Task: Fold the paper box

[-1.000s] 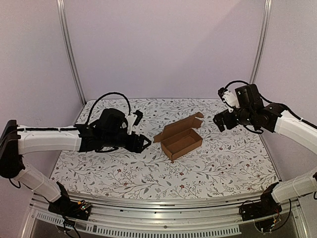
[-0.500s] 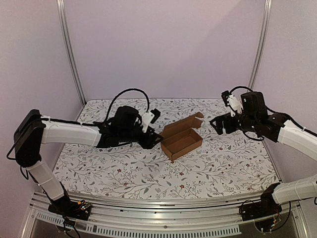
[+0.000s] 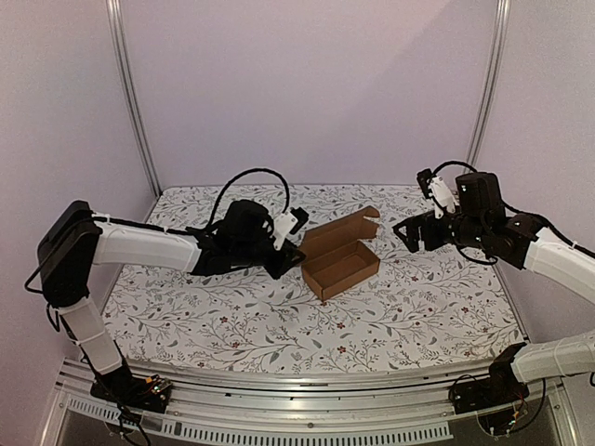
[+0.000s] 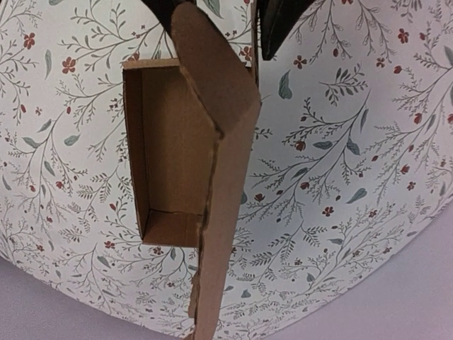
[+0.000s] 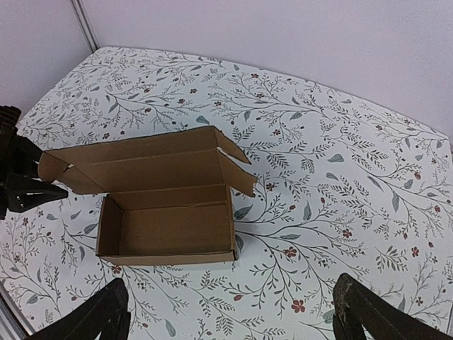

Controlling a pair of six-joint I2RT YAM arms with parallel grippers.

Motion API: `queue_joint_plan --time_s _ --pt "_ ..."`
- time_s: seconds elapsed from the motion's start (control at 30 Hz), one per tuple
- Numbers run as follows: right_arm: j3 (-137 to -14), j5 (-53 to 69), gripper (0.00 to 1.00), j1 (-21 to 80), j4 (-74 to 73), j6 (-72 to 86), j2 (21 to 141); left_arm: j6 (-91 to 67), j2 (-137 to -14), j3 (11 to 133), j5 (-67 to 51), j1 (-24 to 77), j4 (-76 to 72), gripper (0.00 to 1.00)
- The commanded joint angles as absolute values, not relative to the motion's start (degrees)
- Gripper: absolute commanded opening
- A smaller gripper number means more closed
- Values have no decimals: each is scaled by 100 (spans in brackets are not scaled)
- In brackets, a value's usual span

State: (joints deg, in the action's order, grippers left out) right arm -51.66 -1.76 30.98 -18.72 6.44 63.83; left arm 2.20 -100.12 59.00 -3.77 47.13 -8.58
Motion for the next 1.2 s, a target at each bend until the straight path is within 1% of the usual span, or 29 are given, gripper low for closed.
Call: queue_joint_plan --time_s 0.0,0.13,0.5,0.57,0.63,0.7,0.8,0.93,1.0,1.17 --pt "-5123 -90 99 3062 -1747 733 6379 301 -10146 6025 -242 4616 -762 27" --pt "-5148 -93 99 3059 -1740 738 6435 325 -10120 5978 -155 4614 -769 23" --pt "-5294 -63 99 3062 -1657 791 6730 458 -10029 5933 -18 4621 -614 0" --pt "-5335 -63 99 3059 -1623 721 6832 489 -9980 5933 -18 4623 -586 0" --pt "-5411 187 96 3054 -1595 591 6957 518 -9910 5947 -18 4638 -523 0" --pt "-5483 353 90 3027 -1514 444 7148 568 -9836 5972 -18 4677 -437 0" --pt "-5523 796 82 2864 -1329 326 7479 618 -9700 5986 -18 4706 -264 0" --pt "-5575 1480 75 2545 -1092 197 7891 606 -9477 5856 -18 4743 -184 0" --pt "-5590 1623 71 2450 -989 132 8079 614 -9361 5756 -18 4762 -157 0" --pt "-5533 1919 68 2391 -596 -219 8490 574 -9094 5478 -18 4790 -103 0"
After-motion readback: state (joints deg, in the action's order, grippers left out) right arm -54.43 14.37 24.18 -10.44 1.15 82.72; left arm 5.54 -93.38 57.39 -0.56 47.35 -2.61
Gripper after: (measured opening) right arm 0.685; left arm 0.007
